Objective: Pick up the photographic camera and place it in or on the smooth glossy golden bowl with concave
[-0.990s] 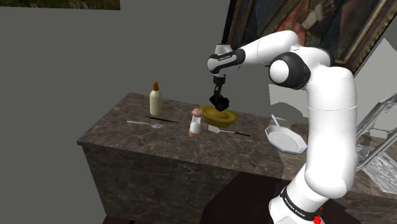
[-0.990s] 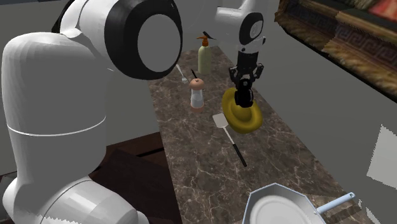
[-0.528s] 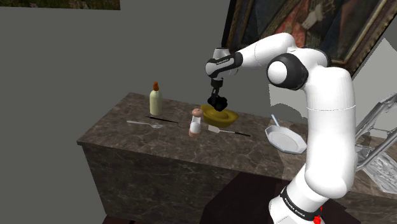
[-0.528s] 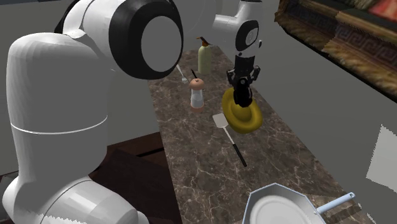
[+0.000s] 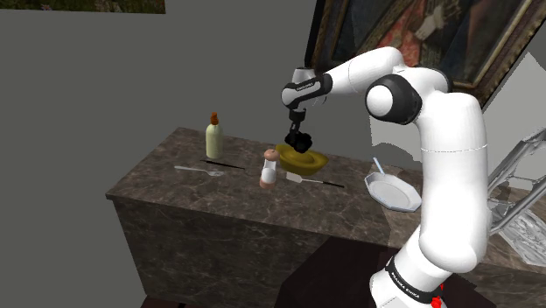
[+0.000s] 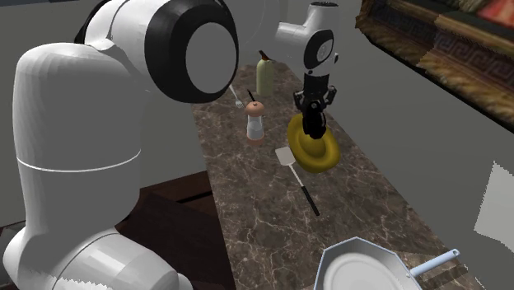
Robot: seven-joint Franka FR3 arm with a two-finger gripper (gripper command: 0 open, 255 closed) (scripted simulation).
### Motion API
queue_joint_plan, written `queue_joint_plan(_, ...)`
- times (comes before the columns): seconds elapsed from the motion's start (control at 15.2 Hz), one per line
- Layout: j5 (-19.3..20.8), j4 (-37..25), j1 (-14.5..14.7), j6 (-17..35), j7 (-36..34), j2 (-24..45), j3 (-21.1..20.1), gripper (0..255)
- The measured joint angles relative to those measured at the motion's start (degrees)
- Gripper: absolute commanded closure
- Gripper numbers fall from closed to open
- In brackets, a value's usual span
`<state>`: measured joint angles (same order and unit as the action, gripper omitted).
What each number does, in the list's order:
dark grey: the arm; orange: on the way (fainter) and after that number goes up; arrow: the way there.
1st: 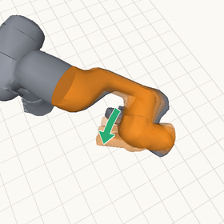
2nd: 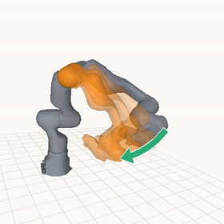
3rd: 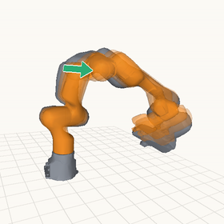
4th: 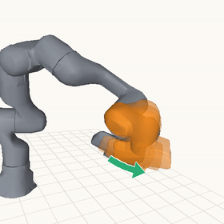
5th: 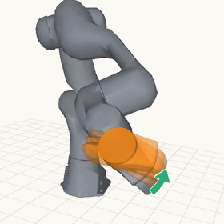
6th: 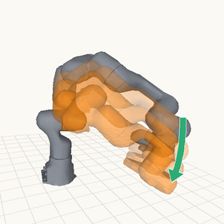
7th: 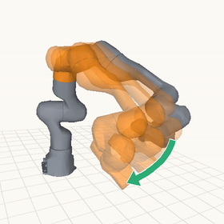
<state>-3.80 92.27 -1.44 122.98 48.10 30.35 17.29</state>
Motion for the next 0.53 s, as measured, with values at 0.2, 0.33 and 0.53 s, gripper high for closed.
queue_joint_plan(0.2, 0.5, 1.3, -0.1, -1.3, -0.3, 0.3, 0.4, 0)
queue_joint_plan(0.33, 0.6, 1.5, -0.1, -1.6, -0.3, 0.2, 0.5, 0)
queue_joint_plan(0.53, 0.7, 0.1, -0.3, -3.6, -0.1, -0.4, 0.7, 0)
